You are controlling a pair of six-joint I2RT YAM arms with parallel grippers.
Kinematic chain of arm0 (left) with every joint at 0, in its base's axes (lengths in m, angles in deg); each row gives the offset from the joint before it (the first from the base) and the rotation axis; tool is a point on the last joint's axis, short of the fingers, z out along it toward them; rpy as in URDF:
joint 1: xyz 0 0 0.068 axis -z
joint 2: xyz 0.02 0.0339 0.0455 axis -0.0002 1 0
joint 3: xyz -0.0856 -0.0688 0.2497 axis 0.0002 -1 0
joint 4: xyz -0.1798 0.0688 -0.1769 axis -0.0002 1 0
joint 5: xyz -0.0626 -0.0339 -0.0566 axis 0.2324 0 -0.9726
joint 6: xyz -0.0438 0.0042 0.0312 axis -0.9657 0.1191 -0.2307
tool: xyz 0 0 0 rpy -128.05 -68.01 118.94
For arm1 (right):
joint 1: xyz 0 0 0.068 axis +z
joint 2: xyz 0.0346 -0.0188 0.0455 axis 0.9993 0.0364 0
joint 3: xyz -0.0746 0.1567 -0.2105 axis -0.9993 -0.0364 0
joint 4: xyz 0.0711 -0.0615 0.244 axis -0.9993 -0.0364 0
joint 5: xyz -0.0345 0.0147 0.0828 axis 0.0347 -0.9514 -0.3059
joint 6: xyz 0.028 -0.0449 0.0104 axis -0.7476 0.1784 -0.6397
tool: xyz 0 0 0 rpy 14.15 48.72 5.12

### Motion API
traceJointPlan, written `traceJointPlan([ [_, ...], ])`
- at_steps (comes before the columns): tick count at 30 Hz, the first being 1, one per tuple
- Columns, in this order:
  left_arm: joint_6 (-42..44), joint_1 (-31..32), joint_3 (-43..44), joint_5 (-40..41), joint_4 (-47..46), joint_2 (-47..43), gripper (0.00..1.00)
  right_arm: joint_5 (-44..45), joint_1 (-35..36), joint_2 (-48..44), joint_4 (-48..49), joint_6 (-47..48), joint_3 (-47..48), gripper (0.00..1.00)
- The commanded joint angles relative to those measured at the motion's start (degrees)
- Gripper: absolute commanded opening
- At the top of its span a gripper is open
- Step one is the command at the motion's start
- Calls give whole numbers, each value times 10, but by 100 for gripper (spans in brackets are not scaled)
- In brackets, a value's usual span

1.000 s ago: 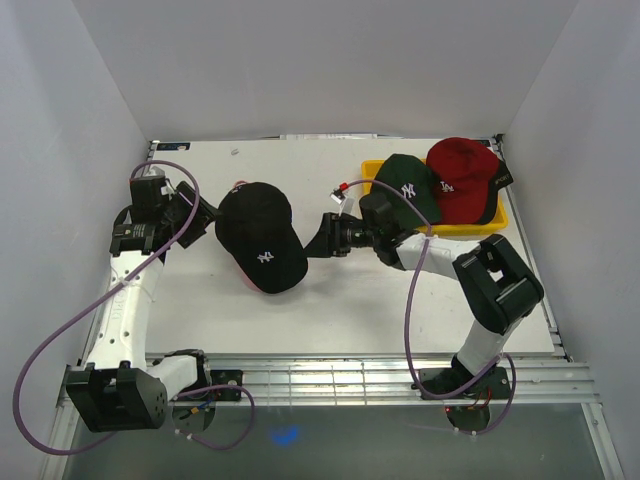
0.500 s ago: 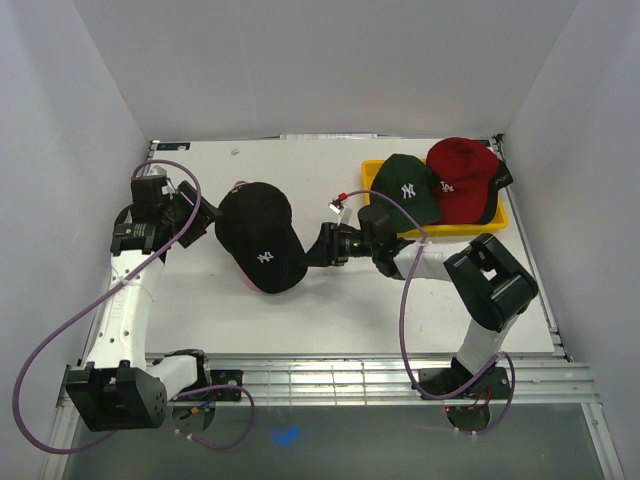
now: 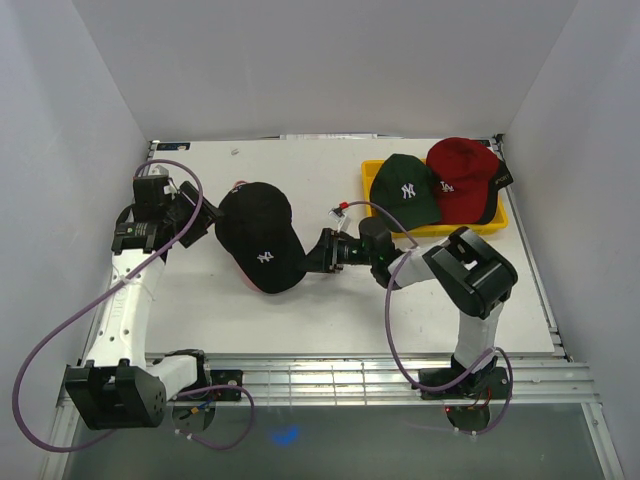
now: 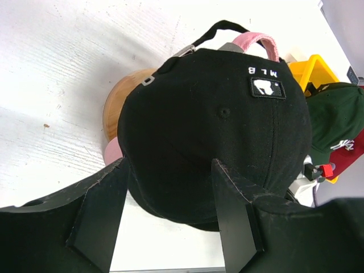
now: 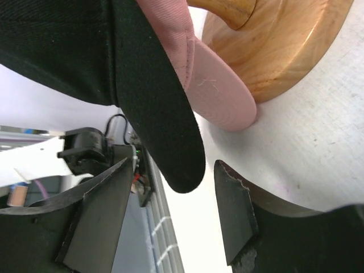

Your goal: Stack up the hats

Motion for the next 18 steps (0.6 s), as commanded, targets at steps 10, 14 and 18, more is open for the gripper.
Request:
traceJointPlan([
  [10,5,7,15,15,8,-2,70,-10,7,79,317,-189,-27,61],
  [14,5,7,15,16,9,-2,69,-4,13,100,368,-228,-23,54],
  [18,3,7,16,18,9,-3,69,3,22,113,386,-245,-13,50],
])
